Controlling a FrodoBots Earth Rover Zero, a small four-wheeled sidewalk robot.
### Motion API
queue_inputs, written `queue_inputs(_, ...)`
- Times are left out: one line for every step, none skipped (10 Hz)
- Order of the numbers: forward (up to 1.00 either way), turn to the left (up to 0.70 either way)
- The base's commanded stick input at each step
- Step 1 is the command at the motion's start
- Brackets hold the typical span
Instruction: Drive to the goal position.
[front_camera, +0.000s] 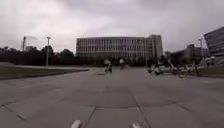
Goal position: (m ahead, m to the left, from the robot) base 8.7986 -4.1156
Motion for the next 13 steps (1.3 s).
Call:
queue_inputs(0.7,0.0)
queue_inputs(0.7,0.0)
queue_inputs(0.7,0.0)
queue_inputs(0.7,0.0)
queue_inputs(0.7,0.0)
queue_inputs(0.7,0.0)
queue_inputs(0.7,-0.07)
queue_inputs(0.7,-0.28)
queue_inputs(0.7,-0.33)
queue_inputs(0.7,-0.12)
queue_inputs(0.7,0.0)
queue_inputs(0.7,0.0)
queue_inputs(0.7,0.0)
